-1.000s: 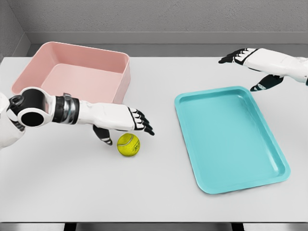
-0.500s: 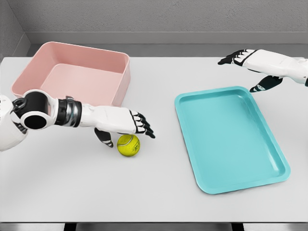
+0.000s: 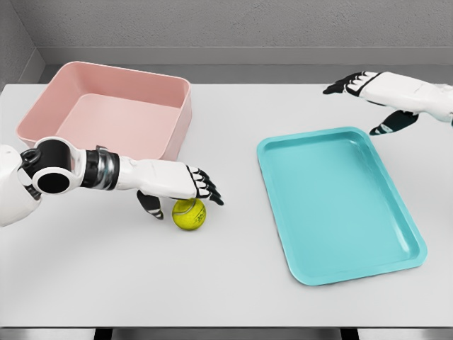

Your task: Put the tennis from the blue tray into the pink basket with both arms

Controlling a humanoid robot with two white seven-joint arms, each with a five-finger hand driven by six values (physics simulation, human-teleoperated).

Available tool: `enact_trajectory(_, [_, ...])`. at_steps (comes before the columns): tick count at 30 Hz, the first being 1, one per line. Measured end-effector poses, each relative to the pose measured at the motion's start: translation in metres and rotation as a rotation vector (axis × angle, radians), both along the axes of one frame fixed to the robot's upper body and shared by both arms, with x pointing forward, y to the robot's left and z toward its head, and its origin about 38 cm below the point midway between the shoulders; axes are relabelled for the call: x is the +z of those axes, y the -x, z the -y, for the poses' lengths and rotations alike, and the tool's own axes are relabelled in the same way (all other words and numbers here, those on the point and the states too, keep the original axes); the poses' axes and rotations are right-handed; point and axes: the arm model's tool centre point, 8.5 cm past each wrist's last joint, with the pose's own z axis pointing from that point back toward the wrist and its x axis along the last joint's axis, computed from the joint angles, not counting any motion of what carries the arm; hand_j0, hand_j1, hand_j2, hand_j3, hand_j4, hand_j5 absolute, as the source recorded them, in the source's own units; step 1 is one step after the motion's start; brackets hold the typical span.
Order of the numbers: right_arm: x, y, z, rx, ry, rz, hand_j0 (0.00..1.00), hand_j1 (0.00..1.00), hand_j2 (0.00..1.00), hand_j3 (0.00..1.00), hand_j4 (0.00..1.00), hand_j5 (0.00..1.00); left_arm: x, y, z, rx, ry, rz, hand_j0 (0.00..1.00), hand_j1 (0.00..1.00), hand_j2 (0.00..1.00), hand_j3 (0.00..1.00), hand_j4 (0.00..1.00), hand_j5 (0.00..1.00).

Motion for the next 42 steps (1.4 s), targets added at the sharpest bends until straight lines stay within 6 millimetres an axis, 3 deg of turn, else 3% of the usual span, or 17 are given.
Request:
enact_trajectory(28, [0.004,-0.003,0.009,-0.025,0.005,0.005,1.0,1.0,1.0,1.0,1.0,1.0,-0.014,0.008,0.011,-0.024,-0.001,-0.013,1.0,1.0,1.0,1.0,1.0,1.0])
enact_trajectory(30, [0.003,-0.003,0.009,-0.025,0.005,0.004,1.0,1.0,1.0,1.0,1.0,1.0,-0.014,0.008,0.011,-0.024,-0.001,-0.014,0.87,0.87,0.87,0.87,0.87,0.87])
enact_trajectory(31, [0.003,-0.003,0.009,-0.025,0.005,0.003,1.0,1.0,1.0,1.0,1.0,1.0,-0.014,0.008,0.011,-0.024,-0.001,-0.013,0.86,0.86,0.86,0.86,0.86,0.86])
enact_trajectory(33, [0.003,-0.003,0.009,-0.025,0.005,0.003,1.0,1.0,1.0,1.0,1.0,1.0,-0.014,0.009,0.011,-0.024,0.0,-0.014,0.7,0.7,0.7,0.7,0.7,0.7])
enact_trajectory(35, [0.003,-0.003,0.009,-0.025,0.005,0.003,1.0,1.0,1.0,1.0,1.0,1.0,-0.014,0.008,0.011,-0.024,0.002,-0.013,0.66,0.66,0.66,0.66,0.66,0.66])
enact_trajectory(38, [0.003,-0.003,0.009,-0.025,0.005,0.003,1.0,1.0,1.0,1.0,1.0,1.0,-0.013,0.009,0.011,-0.025,0.004,-0.013,0.49,0.49,0.49,0.49,0.49,0.49])
enact_trajectory(42, [0.004,-0.003,0.009,-0.024,0.006,0.005,1.0,1.0,1.0,1.0,1.0,1.0,-0.013,0.009,0.01,-0.022,0.009,-0.015,0.46,0.46,0.46,0.46,0.46,0.46])
